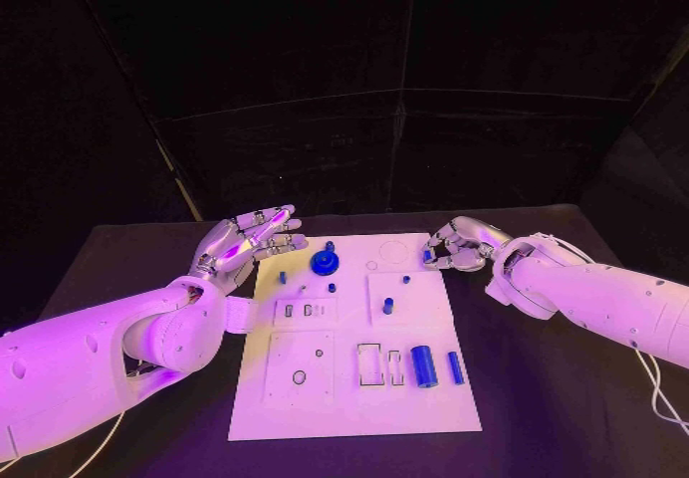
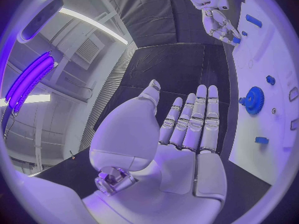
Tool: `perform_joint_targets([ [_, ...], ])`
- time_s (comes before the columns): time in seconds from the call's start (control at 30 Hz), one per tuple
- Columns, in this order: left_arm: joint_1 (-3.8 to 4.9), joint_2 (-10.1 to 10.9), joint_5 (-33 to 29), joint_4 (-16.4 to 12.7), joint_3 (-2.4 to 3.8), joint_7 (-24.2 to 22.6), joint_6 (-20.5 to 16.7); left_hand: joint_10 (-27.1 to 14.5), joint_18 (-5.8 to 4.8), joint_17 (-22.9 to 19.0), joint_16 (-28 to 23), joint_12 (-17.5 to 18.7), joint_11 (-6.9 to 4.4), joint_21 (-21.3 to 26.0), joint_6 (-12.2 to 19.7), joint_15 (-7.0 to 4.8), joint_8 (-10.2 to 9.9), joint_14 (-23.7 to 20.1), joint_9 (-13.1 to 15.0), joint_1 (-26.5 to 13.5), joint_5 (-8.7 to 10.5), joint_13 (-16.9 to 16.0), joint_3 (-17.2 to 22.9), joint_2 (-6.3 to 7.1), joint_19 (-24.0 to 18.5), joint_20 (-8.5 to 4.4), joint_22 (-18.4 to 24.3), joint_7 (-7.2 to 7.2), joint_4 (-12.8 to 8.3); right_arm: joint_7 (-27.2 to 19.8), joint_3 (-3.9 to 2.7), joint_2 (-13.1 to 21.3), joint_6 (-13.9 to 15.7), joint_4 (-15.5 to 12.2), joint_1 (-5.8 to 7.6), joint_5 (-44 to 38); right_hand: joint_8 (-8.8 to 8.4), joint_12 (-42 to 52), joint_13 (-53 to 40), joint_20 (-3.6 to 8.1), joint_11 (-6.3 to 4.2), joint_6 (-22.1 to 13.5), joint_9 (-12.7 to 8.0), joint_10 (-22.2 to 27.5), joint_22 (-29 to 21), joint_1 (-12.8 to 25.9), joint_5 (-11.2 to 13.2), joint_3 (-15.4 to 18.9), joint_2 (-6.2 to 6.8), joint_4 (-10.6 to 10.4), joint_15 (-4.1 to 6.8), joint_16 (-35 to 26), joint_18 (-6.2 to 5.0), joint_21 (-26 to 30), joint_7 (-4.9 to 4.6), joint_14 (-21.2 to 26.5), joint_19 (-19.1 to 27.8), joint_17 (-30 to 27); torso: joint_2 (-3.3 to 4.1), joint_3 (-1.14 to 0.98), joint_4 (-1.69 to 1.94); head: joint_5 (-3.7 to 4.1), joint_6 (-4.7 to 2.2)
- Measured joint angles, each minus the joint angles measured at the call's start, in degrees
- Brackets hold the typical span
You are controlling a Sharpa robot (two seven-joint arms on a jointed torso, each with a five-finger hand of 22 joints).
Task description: Assemble the parts on the task board
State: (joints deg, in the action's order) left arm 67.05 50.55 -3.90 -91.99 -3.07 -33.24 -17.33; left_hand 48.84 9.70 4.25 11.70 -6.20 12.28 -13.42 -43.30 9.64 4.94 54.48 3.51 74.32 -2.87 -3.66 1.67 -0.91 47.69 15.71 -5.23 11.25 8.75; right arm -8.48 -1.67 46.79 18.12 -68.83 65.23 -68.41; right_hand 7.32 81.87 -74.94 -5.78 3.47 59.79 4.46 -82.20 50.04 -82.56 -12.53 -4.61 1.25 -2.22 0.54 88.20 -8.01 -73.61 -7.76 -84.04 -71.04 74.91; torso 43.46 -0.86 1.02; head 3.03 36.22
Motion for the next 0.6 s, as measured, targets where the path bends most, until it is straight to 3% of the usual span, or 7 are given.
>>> perform_joint_targets([
  [0.23, 0.00, 0.03, 0.00, 0.00, 0.00, 0.02, 0.00, 0.00, 0.00, 0.00, 0.00, 0.00, 0.00, 0.00, 0.00, 0.00, 0.00, 0.00, 0.00, 0.00, 0.00, 0.00, 0.00, 0.00, 0.00, 0.00, 0.00, 0.00, 0.00, -0.03, 0.00, 0.04, 0.48, -0.10, -0.01, 0.09, 0.66, 0.23, 0.00, 0.68, -0.83, 1.42, 0.03, -0.40, 0.47, 0.09, 2.41, -2.40, -1.05, 0.67, 0.73, 0.00, 0.00, -0.26, 0.76, 0.08, -0.32, 0.00, -0.01, -0.02, 0.00, 0.02, 0.13],
  [0.4, 0.00, 0.10, 0.00, -0.02, 0.00, 0.03, 0.00, 0.00, 0.00, 0.01, 0.00, 0.00, 0.00, 0.00, 0.00, 0.00, 0.00, 0.00, 0.00, 0.00, 0.00, 0.00, 0.00, 0.00, 0.00, 0.00, 0.00, 0.00, 0.00, 0.34, 0.00, 0.38, 2.03, -0.50, -0.01, 0.24, 0.93, 0.24, 0.01, 0.89, -0.94, 1.78, 0.06, -0.51, 0.67, 0.38, 2.89, -3.06, -1.61, 0.74, 0.82, 0.00, 0.00, -0.26, 0.67, -0.01, -0.53, 0.00, -0.03, -0.02, 0.00, -0.03, 0.18],
  [0.6, 0.00, 0.42, 0.00, -0.09, 0.00, 0.04, -0.01, 0.00, 0.00, 0.01, 0.00, 0.00, 0.00, 0.00, 0.00, 0.00, 0.00, 0.00, 0.00, 0.00, 0.00, 0.00, 0.00, 0.00, 0.00, 0.00, -0.01, 0.00, 0.00, 1.55, -0.02, 1.91, 4.49, -4.03, 0.00, 0.65, 0.98, 0.45, 0.00, 0.89, -1.03, 1.81, 0.08, -0.61, 0.78, 0.54, 3.02, -3.25, -1.92, 0.84, 0.81, 0.00, 0.00, -0.26, 0.67, -0.01, -0.53, 0.00, -0.12, 0.04, 0.04, -0.05, 0.14],
])
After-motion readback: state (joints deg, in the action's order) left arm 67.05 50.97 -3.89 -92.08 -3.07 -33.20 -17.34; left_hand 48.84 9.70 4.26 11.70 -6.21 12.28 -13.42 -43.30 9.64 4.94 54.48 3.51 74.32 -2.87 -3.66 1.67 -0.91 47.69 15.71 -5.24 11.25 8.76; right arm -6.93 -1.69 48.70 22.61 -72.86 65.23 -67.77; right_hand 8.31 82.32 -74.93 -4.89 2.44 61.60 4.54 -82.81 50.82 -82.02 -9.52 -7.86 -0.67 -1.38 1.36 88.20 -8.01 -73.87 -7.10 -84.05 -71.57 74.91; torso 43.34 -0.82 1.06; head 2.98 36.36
